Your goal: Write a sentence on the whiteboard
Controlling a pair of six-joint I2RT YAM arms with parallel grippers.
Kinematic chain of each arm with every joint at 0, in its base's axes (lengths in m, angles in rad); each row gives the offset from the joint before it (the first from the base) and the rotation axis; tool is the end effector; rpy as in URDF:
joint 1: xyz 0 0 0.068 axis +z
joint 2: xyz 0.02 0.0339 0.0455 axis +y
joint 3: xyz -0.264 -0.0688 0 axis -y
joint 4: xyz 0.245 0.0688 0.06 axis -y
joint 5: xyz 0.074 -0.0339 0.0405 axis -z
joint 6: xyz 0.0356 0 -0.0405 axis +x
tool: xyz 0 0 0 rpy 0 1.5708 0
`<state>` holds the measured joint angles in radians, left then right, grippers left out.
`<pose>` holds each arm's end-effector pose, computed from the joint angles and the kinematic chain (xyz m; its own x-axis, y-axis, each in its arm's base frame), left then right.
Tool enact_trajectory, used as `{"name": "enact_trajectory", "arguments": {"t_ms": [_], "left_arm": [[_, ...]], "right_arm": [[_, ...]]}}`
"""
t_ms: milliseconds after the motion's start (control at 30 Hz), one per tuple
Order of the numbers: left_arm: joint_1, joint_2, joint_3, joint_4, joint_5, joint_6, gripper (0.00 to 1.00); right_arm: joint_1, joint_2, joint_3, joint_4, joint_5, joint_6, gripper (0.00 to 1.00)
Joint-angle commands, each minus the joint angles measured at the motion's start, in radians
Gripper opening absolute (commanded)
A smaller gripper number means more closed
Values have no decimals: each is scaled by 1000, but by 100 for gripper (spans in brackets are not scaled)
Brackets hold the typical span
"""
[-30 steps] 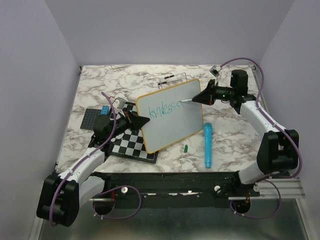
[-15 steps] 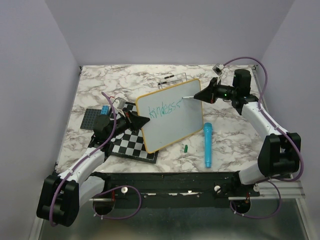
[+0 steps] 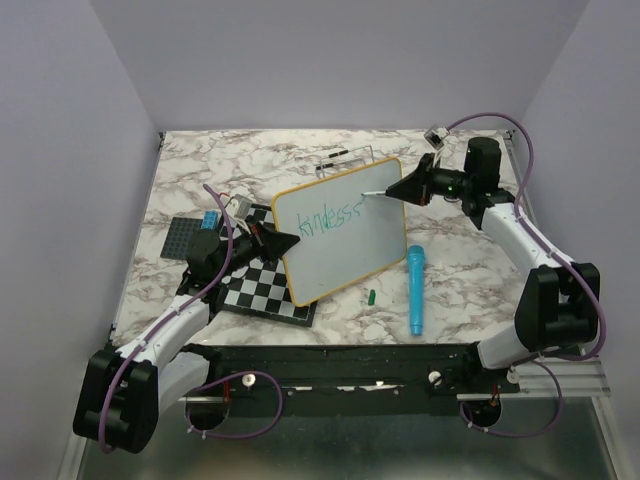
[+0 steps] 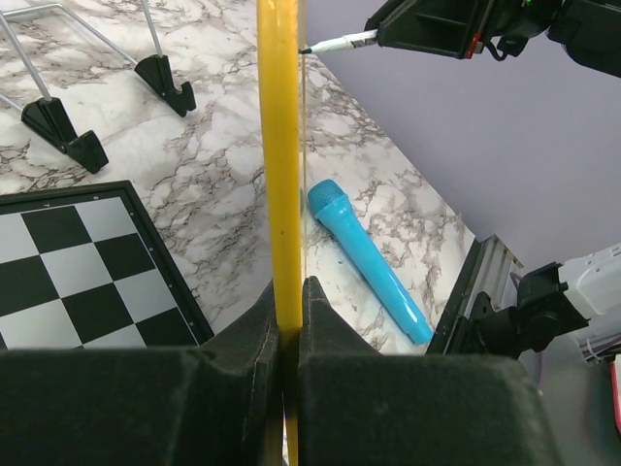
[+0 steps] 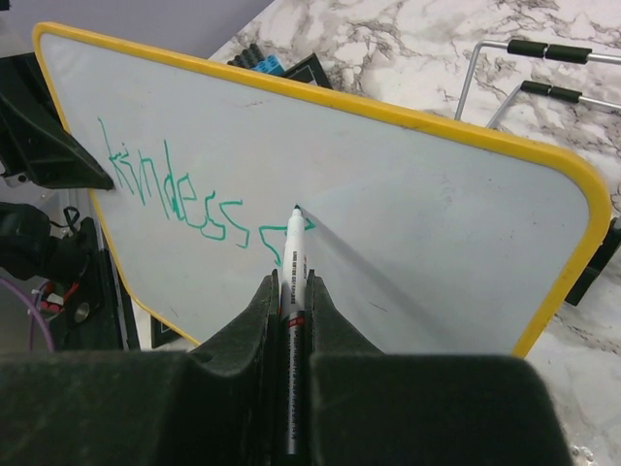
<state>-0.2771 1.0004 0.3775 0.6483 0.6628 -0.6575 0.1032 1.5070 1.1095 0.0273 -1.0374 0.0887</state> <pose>0.1993 -0.0795 0.2441 -0.4740 -0.3660 -0.8008 0.6539 0.4627 -0.5986 0.3332 0.0653 0.3041 -0.4338 0.0003 -0.9010 -0.8156 0.4247 0.3929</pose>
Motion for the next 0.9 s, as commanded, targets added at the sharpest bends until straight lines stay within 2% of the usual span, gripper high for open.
{"name": "enact_trajectory", "arguments": {"t_ms": [0, 533, 867], "left_arm": [[-10, -8, 28, 50, 40, 30, 0], [-10, -17, 28, 47, 38, 30, 0], [-10, -23, 24, 45, 37, 30, 0]], "right_arm": [[0, 25, 27, -24, 8, -24, 1], [0, -4, -22, -188, -9, -148, 1], [-3, -21, -5, -216, 36, -167, 1]]}}
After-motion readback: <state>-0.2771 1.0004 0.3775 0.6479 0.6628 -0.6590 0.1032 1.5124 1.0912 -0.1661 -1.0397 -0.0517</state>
